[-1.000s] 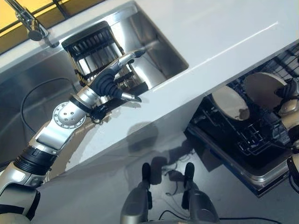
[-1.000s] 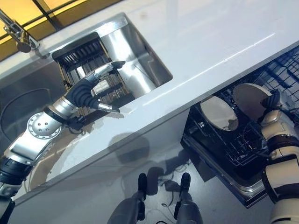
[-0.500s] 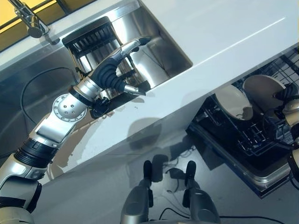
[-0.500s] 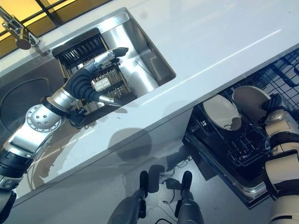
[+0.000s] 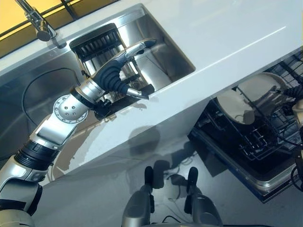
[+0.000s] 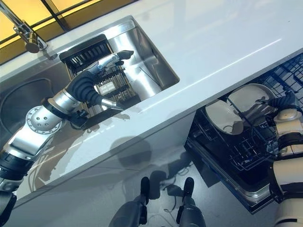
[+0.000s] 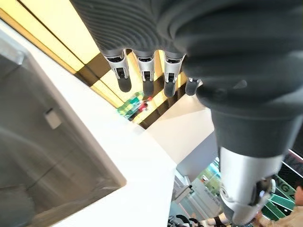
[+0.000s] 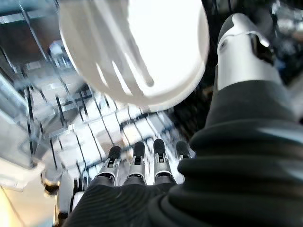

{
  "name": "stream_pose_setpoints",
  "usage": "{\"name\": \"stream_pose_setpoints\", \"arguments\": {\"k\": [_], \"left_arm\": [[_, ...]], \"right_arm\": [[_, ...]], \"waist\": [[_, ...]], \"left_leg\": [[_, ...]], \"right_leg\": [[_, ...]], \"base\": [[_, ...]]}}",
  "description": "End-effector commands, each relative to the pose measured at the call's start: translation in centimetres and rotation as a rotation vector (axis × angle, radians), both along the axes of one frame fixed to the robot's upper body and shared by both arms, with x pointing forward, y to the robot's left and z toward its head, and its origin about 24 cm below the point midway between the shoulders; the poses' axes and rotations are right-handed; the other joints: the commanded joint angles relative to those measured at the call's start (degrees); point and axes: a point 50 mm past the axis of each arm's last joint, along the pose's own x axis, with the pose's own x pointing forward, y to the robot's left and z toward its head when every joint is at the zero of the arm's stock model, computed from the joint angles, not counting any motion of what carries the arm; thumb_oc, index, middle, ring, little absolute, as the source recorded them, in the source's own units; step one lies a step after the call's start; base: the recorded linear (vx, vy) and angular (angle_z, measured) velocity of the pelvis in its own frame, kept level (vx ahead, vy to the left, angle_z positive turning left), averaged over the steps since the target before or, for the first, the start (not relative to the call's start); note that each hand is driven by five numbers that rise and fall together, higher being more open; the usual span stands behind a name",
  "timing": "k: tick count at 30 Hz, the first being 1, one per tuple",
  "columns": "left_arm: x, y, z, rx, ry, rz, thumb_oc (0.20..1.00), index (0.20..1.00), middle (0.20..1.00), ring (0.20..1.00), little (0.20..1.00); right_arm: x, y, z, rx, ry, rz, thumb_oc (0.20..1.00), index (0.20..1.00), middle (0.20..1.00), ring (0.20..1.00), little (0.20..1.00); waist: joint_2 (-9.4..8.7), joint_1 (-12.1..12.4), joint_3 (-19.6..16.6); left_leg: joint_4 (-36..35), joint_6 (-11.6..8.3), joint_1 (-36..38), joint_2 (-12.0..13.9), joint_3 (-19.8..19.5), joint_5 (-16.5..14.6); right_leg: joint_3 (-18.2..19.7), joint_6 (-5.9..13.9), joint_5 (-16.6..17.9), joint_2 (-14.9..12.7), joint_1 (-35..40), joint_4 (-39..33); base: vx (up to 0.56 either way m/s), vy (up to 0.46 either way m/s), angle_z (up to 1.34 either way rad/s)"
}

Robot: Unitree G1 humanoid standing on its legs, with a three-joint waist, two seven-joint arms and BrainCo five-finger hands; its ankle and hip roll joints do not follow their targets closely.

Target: Pick up plates and place into dishwasher.

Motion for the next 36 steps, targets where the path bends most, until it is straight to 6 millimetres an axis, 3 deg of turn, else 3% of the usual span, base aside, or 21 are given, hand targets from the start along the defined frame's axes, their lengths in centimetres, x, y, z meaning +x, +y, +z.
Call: {"name": "stream_pose_setpoints", "arguments": {"k": [1, 5, 7, 9, 11, 13, 17, 24, 32, 36], "left_arm": [[-0.7, -0.3, -0.2, -0.026, 0.004, -0.051, 1.0, 1.0, 1.0, 1.0, 1.0], [-0.8, -0.2, -0.6, -0.031, 0.009, -0.042, 1.0, 1.0, 1.0, 1.0, 1.0], [-0.7, 0.0, -1.0, -0.043, 0.022, -0.036, 1.0, 1.0, 1.0, 1.0, 1.0], [-0.6, 0.1, -1.3, -0.048, 0.035, -0.035, 1.0, 1.0, 1.0, 1.0, 1.0], [-0.6, -0.2, -1.8, -0.061, 0.056, -0.043, 1.0, 1.0, 1.0, 1.0, 1.0], [-0.4, -0.5, -2.0, -0.067, 0.081, -0.061, 1.0, 1.0, 1.0, 1.0, 1.0], [-0.2, -1.5, -1.9, -0.085, 0.113, -0.084, 1.0, 1.0, 1.0, 1.0, 1.0], [0.0, -2.4, -1.2, -0.191, 0.122, -0.11, 1.0, 1.0, 1.0, 1.0, 1.0], [-0.7, -3.6, -1.6, -0.208, 0.139, -0.176, 1.0, 1.0, 1.0, 1.0, 1.0], [-1.0, -3.8, -1.8, -0.211, 0.143, -0.187, 1.0, 1.0, 1.0, 1.0, 1.0]], "right_arm": [[-0.5, -0.2, 2.5, -0.116, -0.106, 0.029, 1.0, 1.0, 1.0, 1.0, 1.0], [-0.8, 0.2, 2.5, -0.07, -0.232, 0.034, 1.0, 1.0, 1.0, 1.0, 1.0], [-1.0, 0.4, 1.3, 0.031, -0.31, 0.022, 1.0, 1.0, 1.0, 1.0, 1.0], [-1.0, 0.7, -0.5, 0.146, -0.328, 0.03, 1.0, 1.0, 1.0, 1.0, 1.0], [-0.9, 1.4, -4.1, 0.383, -0.371, 0.02, 1.0, 1.0, 1.0, 1.0, 1.0], [-1.3, 1.4, -6.7, 0.514, -0.36, 0.007, 1.0, 1.0, 1.0, 1.0, 1.0], [-1.7, 1.7, -10.3, 0.717, -0.367, -0.006, 1.0, 1.0, 1.0, 1.0, 1.0], [-0.4, 3.9, -11.7, 0.847, -0.372, 0.004, 1.0, 1.0, 1.0, 1.0, 1.0], [0.5, 5.4, -12.7, 0.948, -0.357, -0.057, 1.0, 1.0, 1.0, 1.0, 1.0], [0.6, 5.8, -13.0, 1.008, -0.357, -0.043, 1.0, 1.0, 1.0, 1.0, 1.0]], "waist": [[-3.27, -1.3, -3.4], [-3.5, -2.2, -4.1], [-3.52, -2.8, -4.5], [-3.54, -3.1, -4.8], [-3.2, -3.5, -4.8], [-2.88, -3.5, -4.8], [-1.7, -2.8, -3.8], [0.48, -2.1, -0.3], [1.61, -1.2, 3.2], [1.96, -0.6, 3.5]], "left_leg": [[3.3, 0.68, -1.6, -0.6, 3.6, -5.6], [3.5, 0.77, -1.0, -0.5, 4.3, -6.1], [3.8, 0.82, -0.6, -0.5, 4.7, -6.5], [4.2, 0.86, -0.5, -0.4, 5.1, -6.9], [5.2, 1.1, -0.4, -0.3, 5.6, -7.5], [6.5, 1.23, -0.5, -0.2, 5.7, -8.2], [9.8, 1.53, -1.3, -0.3, 5.6, -9.4], [17.5, 2.23, -5.2, -1.0, 5.2, -11.5], [30.7, 3.99, -12.0, -1.5, 3.3, -16.2], [33.3, 4.91, -13.6, -1.7, 3.0, -17.1]], "right_leg": [[-1.2, 3.95, -5.7, -2.9, -0.9, 4.3], [-0.5, 4.02, -5.9, -2.8, -0.6, 4.5], [-0.3, 4.07, -6.2, -2.8, -0.3, 4.7], [-0.2, 4.09, -6.4, -2.9, -0.4, 5.0], [0.1, 3.8, -6.8, -3.1, -0.3, 5.6], [0.2, 3.57, -7.2, -3.3, -0.2, 6.2], [0.2, 3.0, -7.7, -4.0, 0.0, 7.5], [-0.8, 1.53, -10.4, -5.6, -2.8, 14.6], [-1.3, -0.58, -15.2, -7.2, -8.7, 28.3], [-1.2, -0.98, -16.5, -7.6, -10.3, 32.0]], "base": [[0.0, 0.0, 0.0], [0.02, 0.043, -0.12], [0.04, 0.054, -0.12], [0.04, 0.052, -0.01], [0.05, 0.056, -0.02], [0.05, 0.029, -0.1], [0.03, 0.013, -0.11], [-0.04, 0.007, 0.0], [-0.06, -0.035, 0.02], [-0.01, -0.026, 0.13]]}}
